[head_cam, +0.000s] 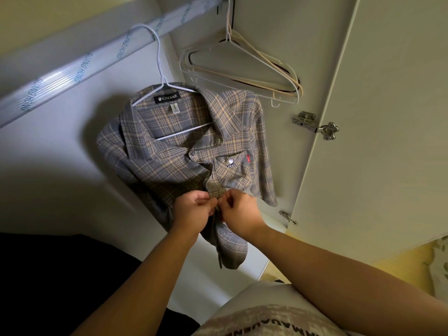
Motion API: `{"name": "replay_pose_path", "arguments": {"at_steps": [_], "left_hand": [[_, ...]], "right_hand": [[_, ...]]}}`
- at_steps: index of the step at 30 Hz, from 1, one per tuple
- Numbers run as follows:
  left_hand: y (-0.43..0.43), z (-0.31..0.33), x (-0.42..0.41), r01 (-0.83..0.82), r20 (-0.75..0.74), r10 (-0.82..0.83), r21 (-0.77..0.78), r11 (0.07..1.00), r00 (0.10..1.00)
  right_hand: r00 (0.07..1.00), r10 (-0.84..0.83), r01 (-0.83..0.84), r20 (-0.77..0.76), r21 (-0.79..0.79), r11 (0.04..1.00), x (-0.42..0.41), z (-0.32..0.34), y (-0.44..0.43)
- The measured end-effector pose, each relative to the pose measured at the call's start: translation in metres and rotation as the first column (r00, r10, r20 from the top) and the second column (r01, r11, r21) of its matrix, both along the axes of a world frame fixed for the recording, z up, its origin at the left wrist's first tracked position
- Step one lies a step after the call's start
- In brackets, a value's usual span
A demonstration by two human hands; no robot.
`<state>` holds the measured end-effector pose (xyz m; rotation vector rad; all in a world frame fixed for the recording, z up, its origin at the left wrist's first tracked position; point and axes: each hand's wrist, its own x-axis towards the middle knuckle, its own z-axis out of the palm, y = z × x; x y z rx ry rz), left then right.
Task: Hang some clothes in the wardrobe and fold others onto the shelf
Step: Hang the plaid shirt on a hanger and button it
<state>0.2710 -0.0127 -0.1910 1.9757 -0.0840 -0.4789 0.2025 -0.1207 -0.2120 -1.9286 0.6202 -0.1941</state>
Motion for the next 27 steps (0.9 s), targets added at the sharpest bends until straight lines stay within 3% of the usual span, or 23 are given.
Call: {"name": "replay_pose_path", "arguments": {"at_steps": [4, 9, 18, 20, 22, 24, 27], "left_hand": [[0.002, -0.003, -0.001, 0.0, 0.02, 0.0, -0.001, 1.0, 1.0], [0.005, -0.006, -0.003, 0.014, 0.04, -0.014, 0.023, 1.0, 0.999], [0.007, -0.004, -0.002, 0.044, 0.083, -0.046, 0.021, 0.999, 0.995], [0.008, -0.003, -0.002, 0.052, 0.076, -0.053, 0.013, 0.999, 0.996], [0.008, -0.002, -0.003, 0.052, 0.075, -0.052, 0.003, 0.999, 0.996], [0.009, -0.001, 0.0, 0.079, 0.102, -0.081, 0.03, 0.996, 0.991], [0.012, 0.002, 0.009, 0.183, 0.14, -0.201, 0.132, 0.974, 0.969]], "right_hand": [[0.999, -0.041, 0.046, -0.023, 0.229, 0.972, 0.001, -0.001, 0.0], [0.995, -0.076, 0.097, -0.063, 0.482, 0.871, -0.001, 0.003, -0.001], [0.995, -0.073, 0.1, -0.069, 0.579, 0.809, 0.0, 0.007, 0.001], [0.996, -0.057, 0.081, -0.066, 0.451, 0.889, 0.001, 0.005, 0.003], [0.997, 0.041, -0.037, -0.06, 0.064, 0.997, 0.001, 0.002, 0.001], [0.978, 0.195, -0.209, -0.079, -0.239, 0.948, 0.0, 0.0, -0.003], [0.944, 0.311, -0.329, -0.11, -0.392, 0.859, -0.003, -0.004, -0.007]]}}
